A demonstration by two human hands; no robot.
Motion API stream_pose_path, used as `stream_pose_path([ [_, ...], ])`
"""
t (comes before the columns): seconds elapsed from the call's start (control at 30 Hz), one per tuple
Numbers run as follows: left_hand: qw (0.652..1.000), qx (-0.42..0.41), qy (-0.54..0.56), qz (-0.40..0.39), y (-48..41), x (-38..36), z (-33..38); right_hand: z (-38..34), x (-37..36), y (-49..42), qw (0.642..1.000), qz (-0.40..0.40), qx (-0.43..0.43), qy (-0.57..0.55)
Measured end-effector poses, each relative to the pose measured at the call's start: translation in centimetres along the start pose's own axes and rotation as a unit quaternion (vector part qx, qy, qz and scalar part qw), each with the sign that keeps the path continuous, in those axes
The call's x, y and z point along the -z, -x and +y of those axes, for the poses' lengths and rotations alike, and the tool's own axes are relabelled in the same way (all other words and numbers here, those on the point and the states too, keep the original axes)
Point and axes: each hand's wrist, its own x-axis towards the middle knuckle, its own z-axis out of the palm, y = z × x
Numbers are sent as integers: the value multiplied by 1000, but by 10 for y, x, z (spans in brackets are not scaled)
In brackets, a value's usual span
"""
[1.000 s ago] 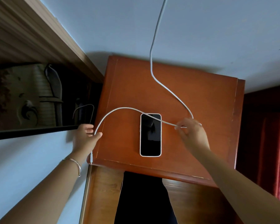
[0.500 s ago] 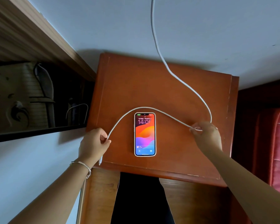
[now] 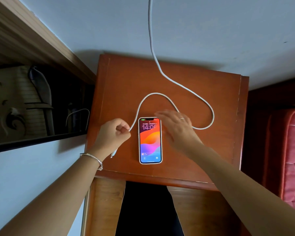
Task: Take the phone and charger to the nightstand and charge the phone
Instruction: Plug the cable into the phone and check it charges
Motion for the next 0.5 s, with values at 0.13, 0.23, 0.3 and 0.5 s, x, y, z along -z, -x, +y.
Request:
stream_pose_path([
  [0.13, 995, 17, 93, -43, -4, -3, 17, -19, -8, -7, 996, -38, 68, 34],
  [0.23, 987, 14, 143, -76, -5, -2, 25, -20, -7, -9, 997, -9, 64, 38],
  [0.3, 985, -3, 150, -88, -6, -2, 31, -20, -6, -11, 996, 11, 72, 49],
  [0.5, 979, 2, 190, -68, -8, -2, 37, -10, 0, -17, 993, 52, 67, 78],
])
